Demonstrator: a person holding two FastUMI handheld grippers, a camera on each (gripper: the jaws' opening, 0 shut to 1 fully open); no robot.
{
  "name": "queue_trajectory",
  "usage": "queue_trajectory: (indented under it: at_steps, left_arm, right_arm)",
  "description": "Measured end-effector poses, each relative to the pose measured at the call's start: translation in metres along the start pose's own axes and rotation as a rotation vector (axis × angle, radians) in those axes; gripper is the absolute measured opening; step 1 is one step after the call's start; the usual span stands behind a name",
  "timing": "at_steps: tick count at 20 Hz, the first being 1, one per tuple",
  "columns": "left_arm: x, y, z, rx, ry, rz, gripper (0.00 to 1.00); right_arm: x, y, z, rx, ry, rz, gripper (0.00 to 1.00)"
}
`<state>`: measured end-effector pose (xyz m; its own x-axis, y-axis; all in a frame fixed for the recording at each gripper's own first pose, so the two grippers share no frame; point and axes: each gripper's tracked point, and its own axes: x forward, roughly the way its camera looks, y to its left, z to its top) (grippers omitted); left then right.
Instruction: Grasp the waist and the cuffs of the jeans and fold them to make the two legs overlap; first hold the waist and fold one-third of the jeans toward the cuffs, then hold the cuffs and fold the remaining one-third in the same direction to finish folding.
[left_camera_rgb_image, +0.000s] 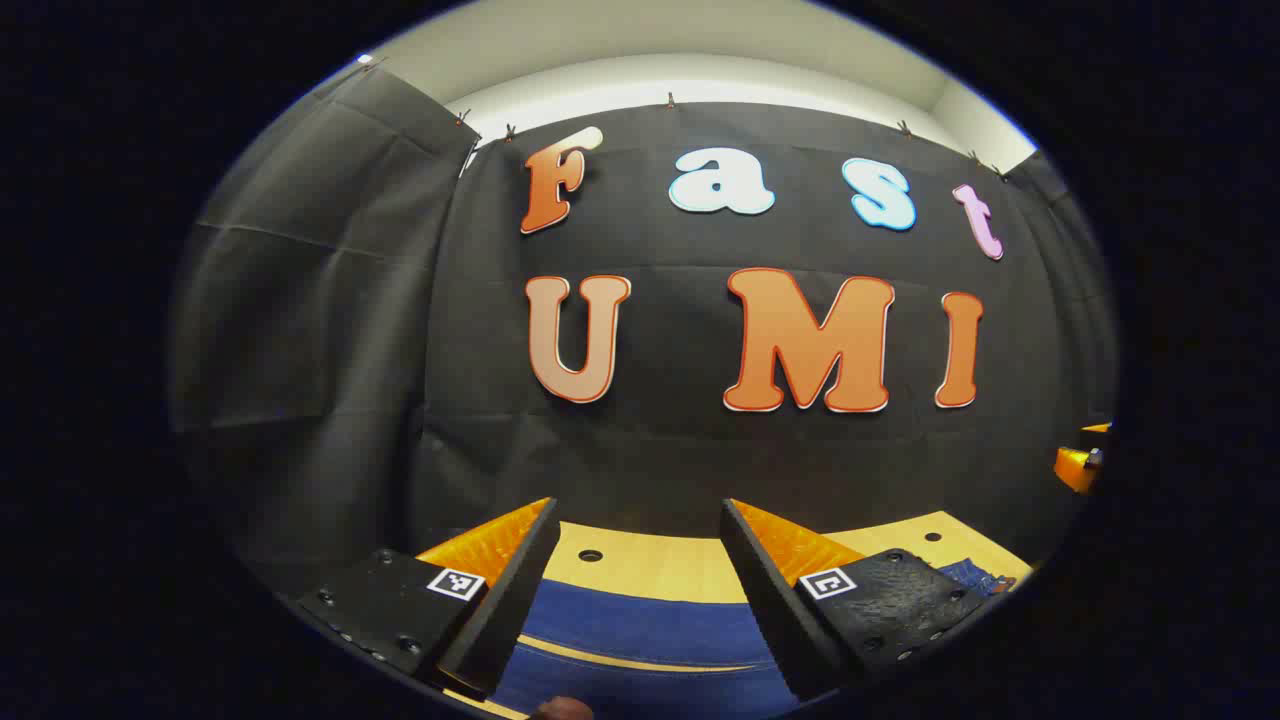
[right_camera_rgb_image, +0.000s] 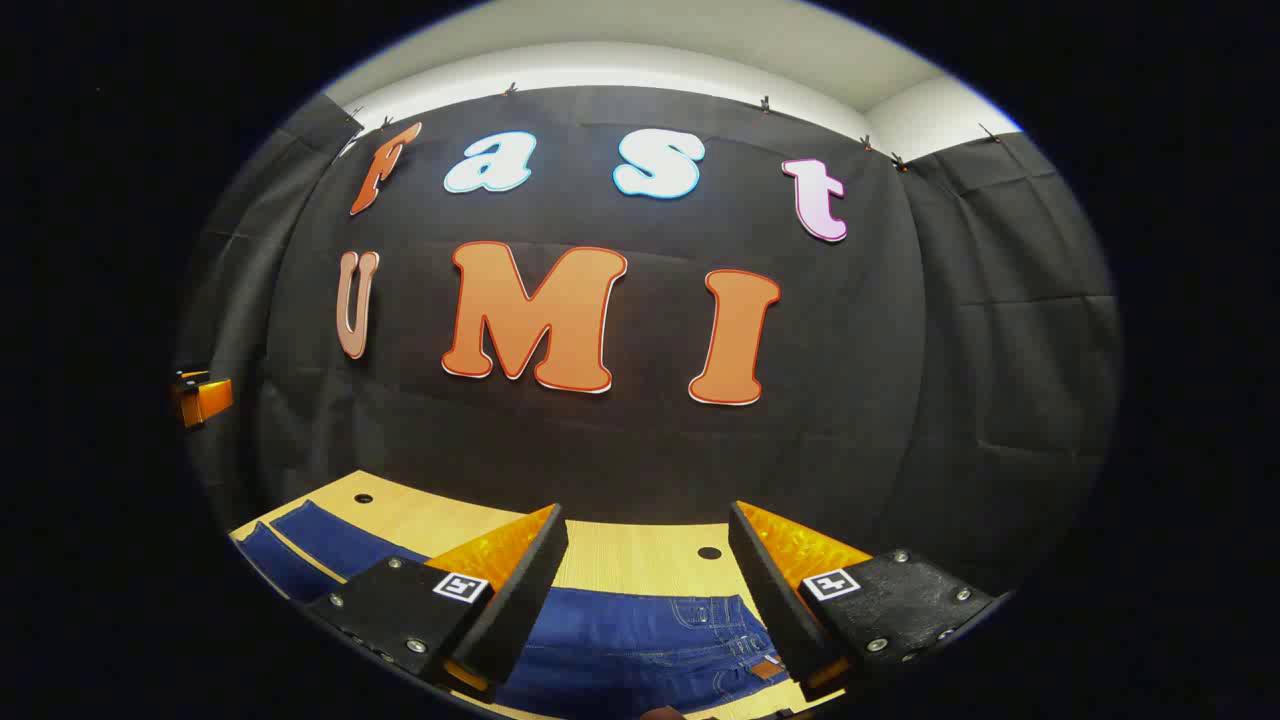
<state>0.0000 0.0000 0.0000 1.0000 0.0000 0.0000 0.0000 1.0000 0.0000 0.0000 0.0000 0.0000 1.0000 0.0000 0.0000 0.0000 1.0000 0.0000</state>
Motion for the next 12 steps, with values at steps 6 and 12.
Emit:
queue_trajectory:
  at_steps: [6, 12]
  left_arm:
    - [0.008, -0.019, 0.009, 0.097, -0.074, 0.03, 0.99]
    - [0.041, -0.003, 0.036, 0.163, -0.164, 0.004, 1.0]
  right_arm:
    - [0.011, -0.015, -0.025, -0.023, 0.05, -0.011, 0.98]
    - [0.018, -0.033, -0.032, -0.015, 0.071, -0.135, 0.98]
